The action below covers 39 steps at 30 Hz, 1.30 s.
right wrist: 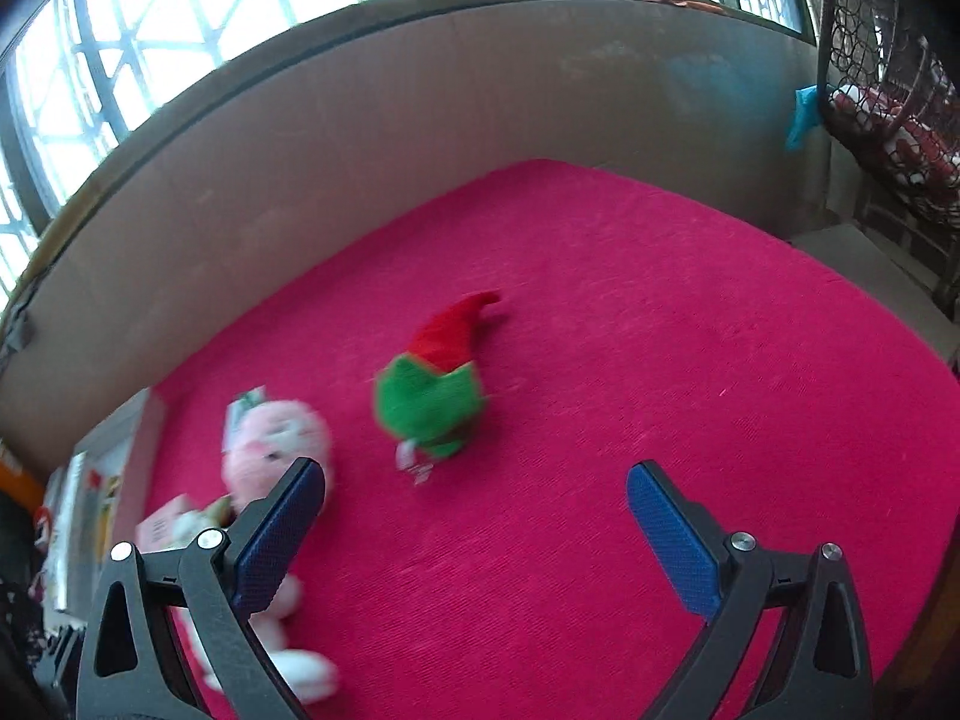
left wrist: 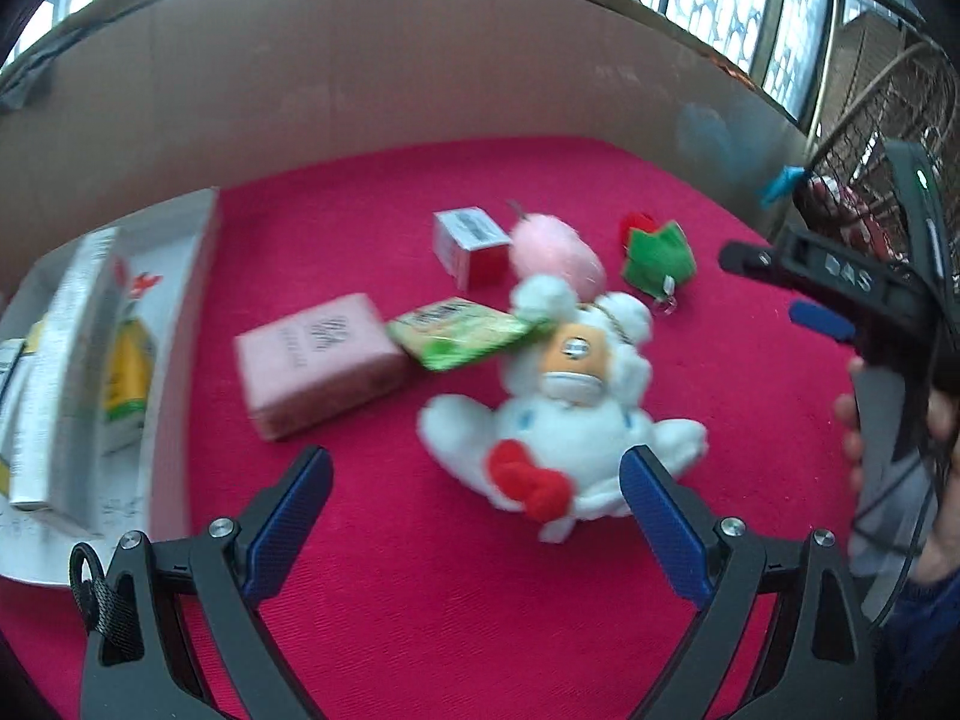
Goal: Organize objects
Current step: 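Move both open grippers from the tray to the plush toys, then grasp the white bunny plush with the left gripper while the right grasps the red-green elf plush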
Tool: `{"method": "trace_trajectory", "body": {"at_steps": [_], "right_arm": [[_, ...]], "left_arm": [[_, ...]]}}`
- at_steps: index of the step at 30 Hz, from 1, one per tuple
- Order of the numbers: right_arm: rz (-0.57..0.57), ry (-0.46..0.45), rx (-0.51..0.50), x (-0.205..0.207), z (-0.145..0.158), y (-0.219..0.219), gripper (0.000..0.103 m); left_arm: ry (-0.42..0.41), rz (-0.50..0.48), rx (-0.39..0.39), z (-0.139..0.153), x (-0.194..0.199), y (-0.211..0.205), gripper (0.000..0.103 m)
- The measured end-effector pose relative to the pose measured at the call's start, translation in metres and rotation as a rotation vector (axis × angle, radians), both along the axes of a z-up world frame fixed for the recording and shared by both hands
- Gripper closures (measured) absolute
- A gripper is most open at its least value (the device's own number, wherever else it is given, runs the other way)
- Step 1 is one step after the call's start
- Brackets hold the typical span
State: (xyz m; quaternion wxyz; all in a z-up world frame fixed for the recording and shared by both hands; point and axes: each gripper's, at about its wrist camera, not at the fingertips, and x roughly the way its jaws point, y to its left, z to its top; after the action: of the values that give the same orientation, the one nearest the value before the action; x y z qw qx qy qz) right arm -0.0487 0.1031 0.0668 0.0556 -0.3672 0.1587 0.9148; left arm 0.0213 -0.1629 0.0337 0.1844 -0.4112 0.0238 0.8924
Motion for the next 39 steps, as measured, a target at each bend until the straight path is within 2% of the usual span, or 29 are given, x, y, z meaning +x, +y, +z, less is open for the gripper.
{"method": "trace_trajectory", "body": {"at_steps": [6, 11, 15, 16, 18, 20, 23, 25, 27, 29, 32, 35, 39], "right_arm": [[0.084, -0.038, 0.072, -0.035, -0.012, -0.012, 0.000], [0.067, -0.065, 0.093, -0.062, -0.026, -0.022, 0.000], [0.069, -0.048, 0.122, -0.070, -0.030, -0.032, 0.002], [0.074, -0.045, 0.133, -0.070, -0.030, -0.034, 0.004], [0.083, -0.060, 0.142, -0.071, -0.033, -0.038, 0.023], [0.079, -0.069, 0.138, -0.073, -0.034, -0.037, 0.031], [0.070, -0.082, 0.114, -0.074, -0.036, -0.032, 0.041], [0.071, -0.082, 0.118, -0.075, -0.037, -0.033, 0.044], [0.076, -0.085, 0.127, -0.071, -0.035, -0.035, 0.049], [0.077, -0.090, 0.140, -0.073, -0.036, -0.037, 0.049], [0.076, -0.088, 0.137, -0.068, -0.036, -0.037, 0.051], [0.074, -0.079, 0.111, -0.065, -0.037, -0.034, 0.053], [0.071, -0.071, 0.090, -0.061, -0.036, -0.033, 0.055]], "left_arm": [[-0.021, -0.004, 0.007, -0.009, -0.011, 0.021, 0.007], [-0.017, -0.002, 0.011, -0.014, -0.015, 0.030, 0.007], [-0.012, -0.012, 0.023, -0.021, -0.016, 0.031, 0.006], [-0.017, -0.014, 0.038, -0.023, -0.016, 0.029, 0.006], [-0.033, -0.019, 0.067, -0.028, -0.019, 0.027, 0.005], [-0.052, -0.016, 0.093, -0.029, -0.022, 0.023, 0.005], [-0.051, -0.018, 0.085, -0.029, -0.022, 0.024, 0.005], [-0.052, -0.019, 0.093, -0.029, -0.022, 0.023, 0.006], [-0.050, -0.021, 0.097, -0.029, -0.022, 0.022, 0.009], [-0.041, -0.050, 0.107, -0.027, -0.019, 0.024, 0.024], [-0.010, -0.089, 0.078, -0.023, -0.012, 0.032, 0.037], [-0.003, -0.100, 0.075, -0.022, -0.010, 0.034, 0.042], [-0.015, -0.100, 0.100, -0.022, -0.015, 0.028, 0.044]]}}
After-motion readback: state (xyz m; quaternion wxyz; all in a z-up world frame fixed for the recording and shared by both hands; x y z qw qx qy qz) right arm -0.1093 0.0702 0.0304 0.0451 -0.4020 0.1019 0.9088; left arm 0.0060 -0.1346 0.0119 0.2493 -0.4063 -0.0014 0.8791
